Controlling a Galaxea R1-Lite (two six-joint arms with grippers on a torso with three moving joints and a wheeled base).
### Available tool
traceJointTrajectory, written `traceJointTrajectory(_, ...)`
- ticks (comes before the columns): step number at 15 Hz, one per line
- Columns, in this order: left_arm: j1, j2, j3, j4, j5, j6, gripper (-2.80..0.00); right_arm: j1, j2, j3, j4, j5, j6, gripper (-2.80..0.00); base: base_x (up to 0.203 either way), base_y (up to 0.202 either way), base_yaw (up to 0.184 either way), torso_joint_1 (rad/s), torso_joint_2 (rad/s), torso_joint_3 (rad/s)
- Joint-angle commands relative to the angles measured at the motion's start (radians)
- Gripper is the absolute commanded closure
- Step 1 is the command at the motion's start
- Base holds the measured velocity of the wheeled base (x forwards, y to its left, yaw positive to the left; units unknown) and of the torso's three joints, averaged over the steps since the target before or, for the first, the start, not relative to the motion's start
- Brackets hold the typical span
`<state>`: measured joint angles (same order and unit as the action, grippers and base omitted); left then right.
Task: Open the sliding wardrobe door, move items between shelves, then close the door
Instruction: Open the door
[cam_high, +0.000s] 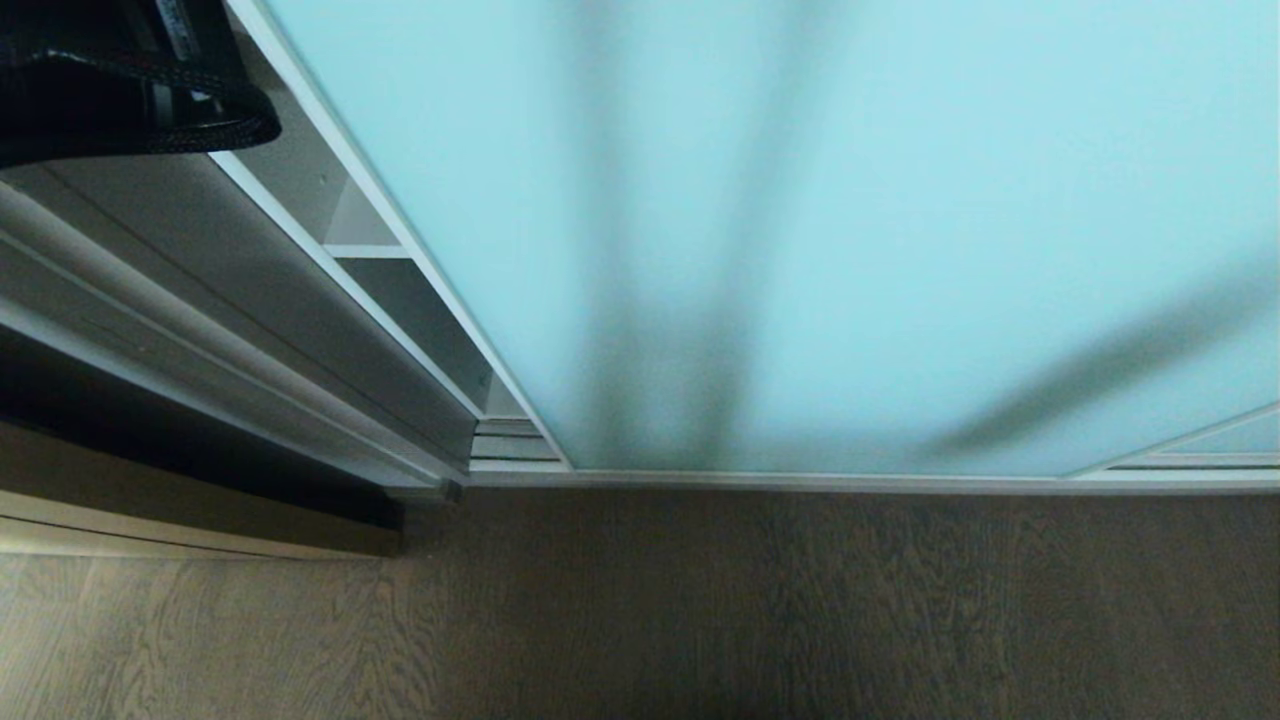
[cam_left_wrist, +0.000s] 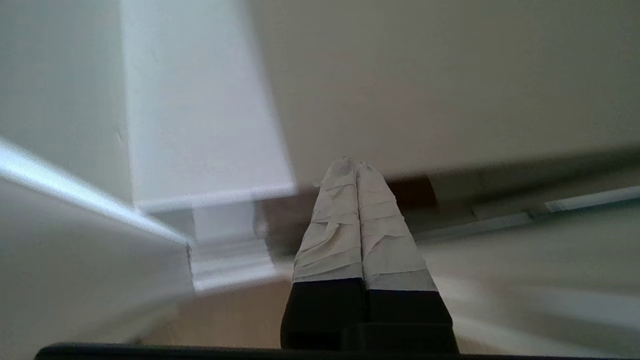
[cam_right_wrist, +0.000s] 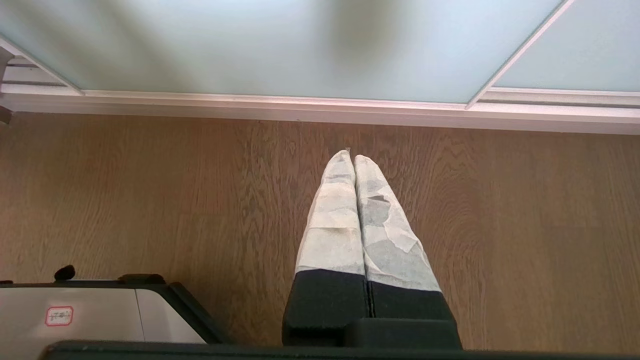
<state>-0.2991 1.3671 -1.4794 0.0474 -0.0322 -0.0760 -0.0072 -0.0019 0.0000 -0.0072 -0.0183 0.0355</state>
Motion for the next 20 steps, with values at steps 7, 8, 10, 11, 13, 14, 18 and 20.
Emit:
traceJointTrajectory(7,-0.051,0.068,0.026,-0.24,0.048,0.011,0.0,0.001,0.002,0.002,0.0,0.0,0.0,0.0,0.0,0.0,0.0,0.0,0.0,0.0)
traceJointTrajectory(8,-0.066,0.056,0.028,-0.245,0.048,0.009,0.0,0.0,0.002,0.002,0.0,0.0,0.0,0.0,0.0,0.0,0.0,0.0,0.0,0.0)
traceJointTrajectory(10,-0.109,0.031,0.025,-0.244,0.048,0.009,0.0,0.001,0.002,0.002,0.0,0.0,0.001,0.0,0.0,0.0,0.0,0.0,0.0,0.0)
traceJointTrajectory(11,-0.144,0.028,0.021,-0.244,0.049,0.01,0.0,0.001,0.002,0.002,0.0,0.0,0.001,0.0,0.0,0.0,0.0,0.0,0.0,0.0)
traceJointTrajectory(13,-0.21,0.029,0.019,-0.242,0.05,0.01,0.0,0.001,0.002,0.002,0.0,0.0,0.001,0.0,0.0,0.0,0.0,0.0,0.0,0.0)
traceJointTrajectory(14,-0.232,0.035,0.022,-0.241,0.052,0.01,0.0,0.001,0.002,0.002,0.0,0.0,0.0,0.0,0.0,0.0,0.0,0.0,0.0,0.0)
traceJointTrajectory(18,-0.326,0.121,0.035,-0.263,0.073,0.008,0.0,0.0,0.002,0.002,0.0,0.0,0.0,0.0,0.0,0.0,0.0,0.0,0.0,0.0)
traceJointTrajectory(20,-0.352,0.18,0.035,-0.328,0.074,0.005,0.0,0.001,0.002,0.002,0.0,0.0,0.001,0.0,0.0,0.0,0.0,0.0,0.0,0.0)
